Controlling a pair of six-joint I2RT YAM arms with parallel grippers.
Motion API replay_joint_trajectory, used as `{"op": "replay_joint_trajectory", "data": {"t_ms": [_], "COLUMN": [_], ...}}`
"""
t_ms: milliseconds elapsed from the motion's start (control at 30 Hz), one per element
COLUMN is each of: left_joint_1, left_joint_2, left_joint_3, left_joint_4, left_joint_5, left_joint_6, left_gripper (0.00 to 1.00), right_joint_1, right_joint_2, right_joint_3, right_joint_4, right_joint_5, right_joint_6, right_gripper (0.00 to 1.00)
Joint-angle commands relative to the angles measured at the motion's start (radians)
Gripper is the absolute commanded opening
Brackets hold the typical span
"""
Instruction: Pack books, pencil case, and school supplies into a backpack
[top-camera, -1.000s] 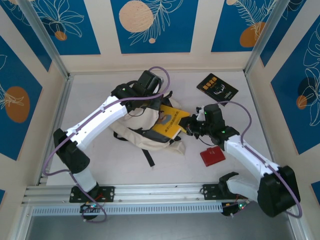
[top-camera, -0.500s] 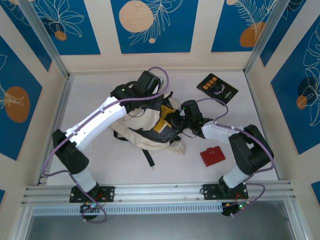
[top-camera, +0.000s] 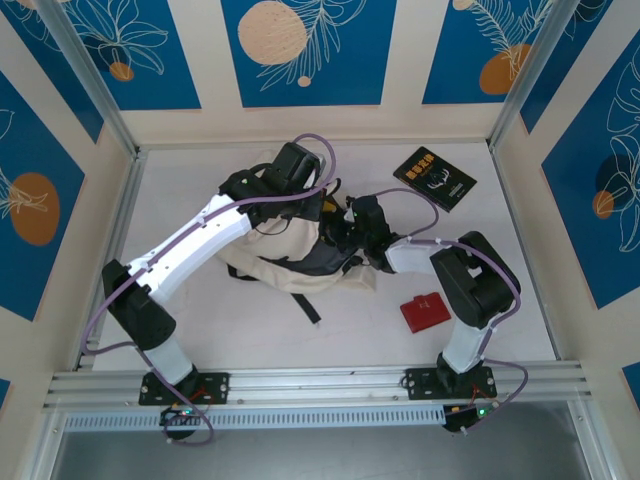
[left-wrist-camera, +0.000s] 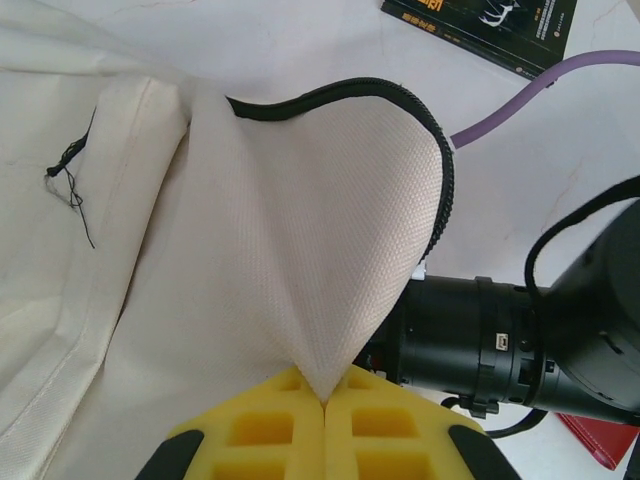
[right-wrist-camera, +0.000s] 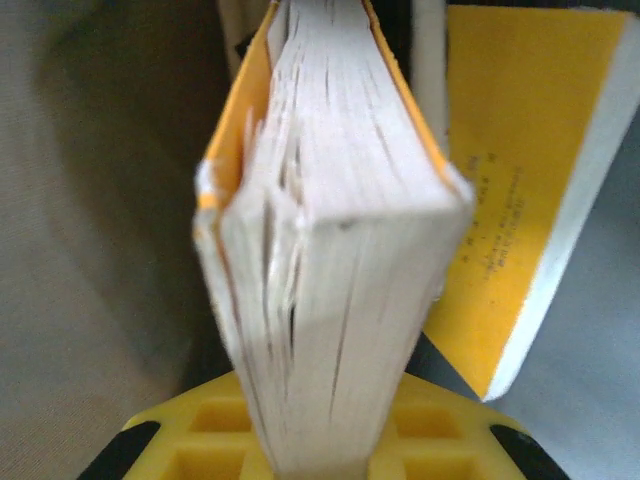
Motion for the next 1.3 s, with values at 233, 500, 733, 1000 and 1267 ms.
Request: {"op": "replay_joint_trajectory", "data": {"t_ms": [233, 500, 733, 1000, 1267], "left_joint_1": [-0.002, 0.003, 0.003, 0.004, 0.009], "left_joint_2": [-0.071, -0.096, -0.107, -0.110, -0.107], "left_joint_3": [0.005, -0.004, -0.015, -0.018, -0.018], "left_joint_4": [0.068, 0.060, 0.102, 0.105, 0.103], "left_joint_5": [0.002, -0.041, 0.036, 0.033, 0.029], "left_joint_6": [-0.002, 0.008, 0.029, 0.017, 0.009], "left_gripper": [0.00, 0.00, 0.00, 0.00, 0.00], "right_joint_1": [0.002, -0.039, -0.024, 0.014, 0.038], "right_joint_2": [-0.026, -0.191, -0.183, 0.051, 0.154], "right_joint_3": [-0.087, -0.194, -0.114, 0.056, 0.163], "right_joint_4": [0.293, 0.233, 0.092, 0.255, 0.126], "right_joint_5": [-0.166, -0.177, -0.165, -0.137, -0.093], "right_joint_6": [-0.127, -0.218, -0.249, -0.132, -0.102], "right_gripper": [0.00, 0.00, 0.00, 0.00, 0.01]}}
